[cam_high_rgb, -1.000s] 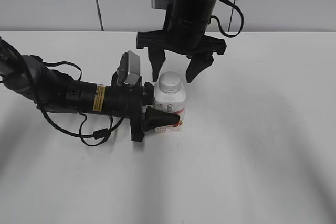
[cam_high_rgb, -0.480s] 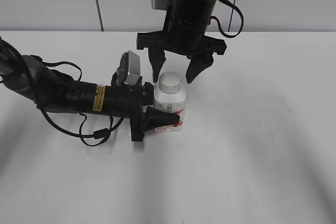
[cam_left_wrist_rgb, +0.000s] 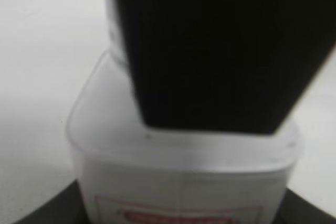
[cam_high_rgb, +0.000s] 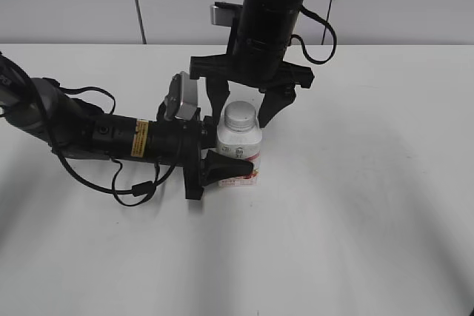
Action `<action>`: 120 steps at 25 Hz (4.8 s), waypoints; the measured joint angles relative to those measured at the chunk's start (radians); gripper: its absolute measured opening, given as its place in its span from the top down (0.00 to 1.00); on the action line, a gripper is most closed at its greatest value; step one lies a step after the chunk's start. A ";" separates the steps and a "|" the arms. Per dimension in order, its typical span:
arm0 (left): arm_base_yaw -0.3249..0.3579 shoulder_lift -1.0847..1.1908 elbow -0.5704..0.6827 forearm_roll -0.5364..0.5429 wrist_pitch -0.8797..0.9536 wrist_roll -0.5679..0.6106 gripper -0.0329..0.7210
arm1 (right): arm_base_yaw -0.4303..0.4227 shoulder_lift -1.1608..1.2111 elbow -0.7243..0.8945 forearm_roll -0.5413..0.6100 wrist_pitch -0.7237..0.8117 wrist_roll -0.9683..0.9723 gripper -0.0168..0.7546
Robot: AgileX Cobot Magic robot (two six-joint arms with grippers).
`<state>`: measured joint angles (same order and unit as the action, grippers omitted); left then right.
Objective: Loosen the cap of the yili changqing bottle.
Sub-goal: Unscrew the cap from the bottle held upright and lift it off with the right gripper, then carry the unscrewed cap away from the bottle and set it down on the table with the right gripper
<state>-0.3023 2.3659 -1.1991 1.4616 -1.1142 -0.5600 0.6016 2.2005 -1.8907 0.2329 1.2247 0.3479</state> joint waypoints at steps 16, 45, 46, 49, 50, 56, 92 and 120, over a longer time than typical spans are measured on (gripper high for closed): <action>-0.002 -0.002 -0.001 0.000 0.004 -0.001 0.46 | 0.000 0.000 0.000 -0.005 0.003 -0.065 0.46; -0.002 -0.004 -0.002 0.009 0.006 -0.002 0.46 | 0.000 0.000 0.000 -0.012 0.001 -1.426 0.47; -0.002 -0.004 -0.002 0.010 0.006 -0.002 0.46 | 0.000 0.000 0.000 -0.015 0.001 -1.434 0.47; -0.002 -0.004 -0.003 0.010 0.007 -0.003 0.46 | 0.000 0.000 0.000 -0.020 0.001 -1.441 0.47; -0.002 -0.004 -0.003 0.011 0.007 -0.004 0.46 | 0.000 0.000 0.000 -0.022 0.001 -1.443 0.47; -0.002 -0.004 -0.003 0.011 0.007 -0.004 0.46 | 0.000 -0.001 0.000 -0.028 0.001 -1.446 0.47; -0.003 -0.007 -0.003 0.026 0.008 -0.004 0.46 | -0.136 -0.090 0.005 -0.159 0.001 -0.711 0.48; -0.002 -0.007 -0.003 0.026 0.007 -0.004 0.47 | -0.458 -0.093 0.556 -0.052 -0.441 -0.466 0.48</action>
<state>-0.3043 2.3587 -1.2024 1.4872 -1.1071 -0.5643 0.1433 2.1072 -1.3351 0.1807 0.7838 -0.1177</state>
